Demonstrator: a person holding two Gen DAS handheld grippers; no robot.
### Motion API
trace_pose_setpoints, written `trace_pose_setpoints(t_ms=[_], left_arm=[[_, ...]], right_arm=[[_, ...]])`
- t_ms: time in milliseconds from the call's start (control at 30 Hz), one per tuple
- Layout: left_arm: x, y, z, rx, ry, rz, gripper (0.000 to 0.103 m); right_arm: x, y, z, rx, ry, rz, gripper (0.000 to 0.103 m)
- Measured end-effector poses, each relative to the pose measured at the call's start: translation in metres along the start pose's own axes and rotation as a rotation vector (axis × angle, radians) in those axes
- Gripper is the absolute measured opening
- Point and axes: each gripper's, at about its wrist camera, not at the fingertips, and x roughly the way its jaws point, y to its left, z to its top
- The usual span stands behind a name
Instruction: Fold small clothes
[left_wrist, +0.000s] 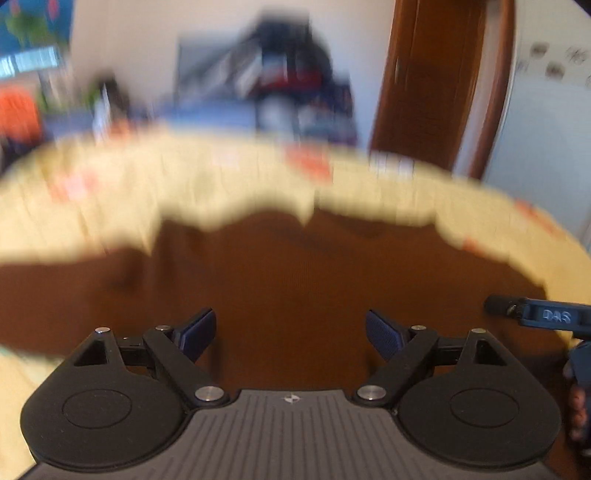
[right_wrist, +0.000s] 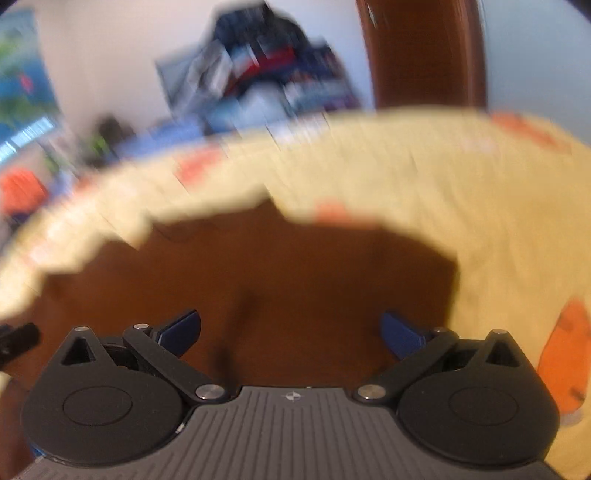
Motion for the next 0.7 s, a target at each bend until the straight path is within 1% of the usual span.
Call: trace_pose_setpoints(t_ms=[33, 67, 100, 167, 233, 300, 367, 433, 500, 567, 600, 633, 667, 700], left_arm=[[0.004, 0.006, -0.003, 0.014, -0.022, 0.0, 0.089], [0.007, 0.011, -0.005, 0.049, -0.032, 0.023, 0.088], [0.008, 0.016, -0.005, 0.077, -0.038, 0.022, 0.088], [0.007, 0.024, -0.004, 0.101, -0.027, -0.015, 0.088], [0.003, 0.027, -0.004, 0.152, -0.03, -0.014, 0.089], [-0.014, 0.037, -0.008, 0.135, -0.079, -0.001, 0.089], [-0.041, 0.061, -0.013, 0.078, -0.154, 0.041, 0.09], [-0.066, 0.1, -0.016, -0.021, -0.209, 0.095, 0.09], [-0.083, 0.149, -0.017, -0.175, -0.231, 0.148, 0.09], [-0.094, 0.211, -0.02, -0.399, -0.242, 0.202, 0.09], [-0.097, 0.24, -0.022, -0.513, -0.238, 0.236, 0.09], [-0.099, 0.271, -0.024, -0.645, -0.225, 0.285, 0.09], [-0.1, 0.296, -0.027, -0.759, -0.225, 0.31, 0.09], [-0.103, 0.319, -0.034, -0.857, -0.258, 0.283, 0.091]], right_arm=[[0.002, 0.005, -0.009, -0.083, -0.021, -0.033, 0.103], [0.003, 0.01, -0.015, -0.14, -0.016, -0.063, 0.103], [0.003, 0.011, -0.016, -0.139, -0.016, -0.068, 0.103], [0.004, 0.011, -0.016, -0.133, -0.016, -0.067, 0.103], [0.007, 0.014, -0.014, -0.147, -0.011, -0.083, 0.103], [0.007, 0.014, -0.016, -0.147, -0.013, -0.082, 0.103], [0.005, 0.011, -0.016, -0.141, -0.018, -0.076, 0.103], [0.003, 0.009, -0.016, -0.139, -0.023, -0.071, 0.103], [0.003, 0.008, -0.015, -0.135, -0.025, -0.067, 0.103], [0.003, 0.009, -0.016, -0.141, -0.025, -0.072, 0.103], [0.003, 0.009, -0.016, -0.141, -0.025, -0.072, 0.103], [0.002, 0.01, -0.016, -0.139, -0.026, -0.071, 0.103], [0.002, 0.01, -0.016, -0.138, -0.026, -0.07, 0.103], [0.002, 0.01, -0.017, -0.137, -0.027, -0.07, 0.103]])
